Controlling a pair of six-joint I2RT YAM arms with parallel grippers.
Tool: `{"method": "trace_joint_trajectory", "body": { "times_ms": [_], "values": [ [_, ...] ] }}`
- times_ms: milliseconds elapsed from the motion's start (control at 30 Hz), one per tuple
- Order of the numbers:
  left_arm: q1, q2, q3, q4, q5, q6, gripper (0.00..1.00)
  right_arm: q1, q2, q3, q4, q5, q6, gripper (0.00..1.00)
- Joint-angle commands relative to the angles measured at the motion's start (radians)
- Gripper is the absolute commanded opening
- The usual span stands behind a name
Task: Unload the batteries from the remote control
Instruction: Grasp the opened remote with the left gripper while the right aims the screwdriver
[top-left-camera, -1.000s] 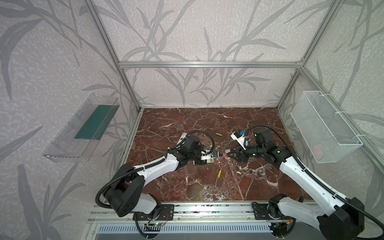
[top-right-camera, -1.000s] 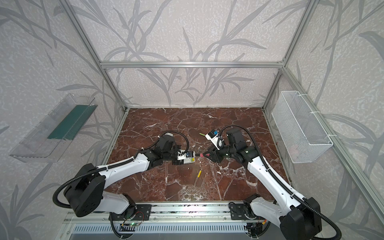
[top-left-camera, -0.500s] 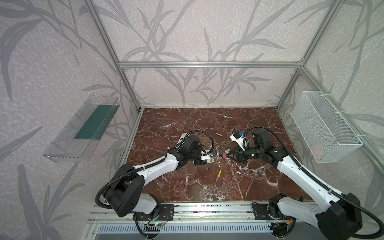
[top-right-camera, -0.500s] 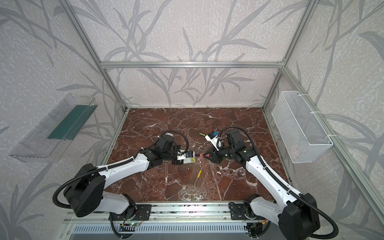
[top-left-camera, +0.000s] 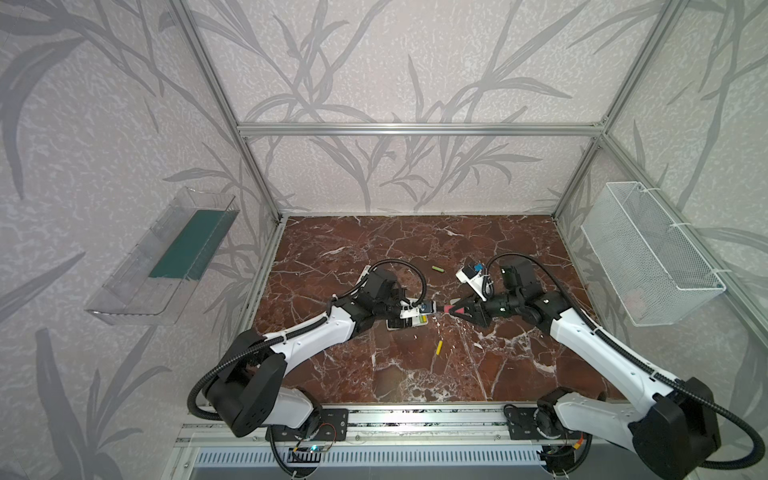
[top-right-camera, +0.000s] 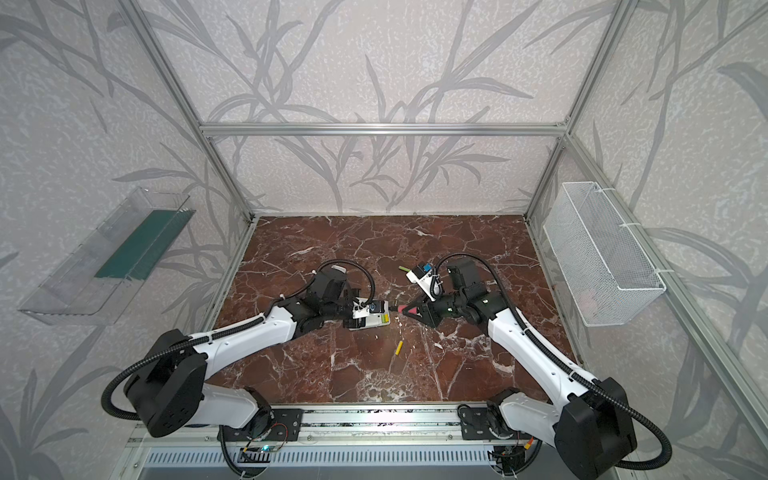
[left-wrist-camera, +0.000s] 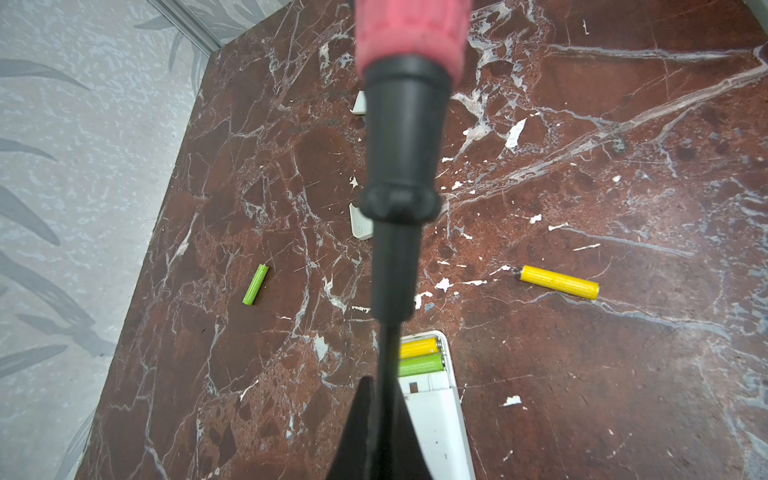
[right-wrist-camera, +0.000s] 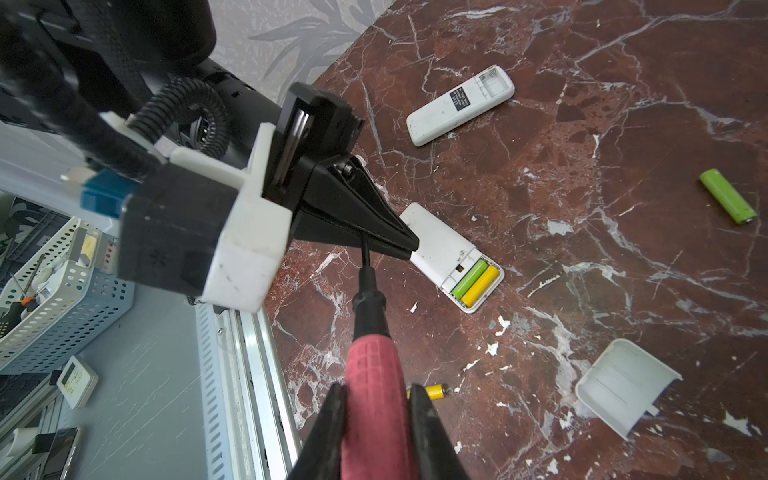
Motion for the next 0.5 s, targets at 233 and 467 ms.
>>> {"method": "trace_joint_trajectory", "body": {
  "times_ms": [233, 467],
  "values": [
    [0.014, -0.091, -0.081, 0.102, -0.164, 0.003, 0.76, -0.004, -0.049, 0.004, -0.03, 0.114, -0.016, 0.05],
    [0.035, -0.159, -0.136, 0.075, -0.216, 0.023, 0.77, -0.003, -0.07, 0.0, -0.038, 0.116, -0.03, 0.04]
  ]
}}
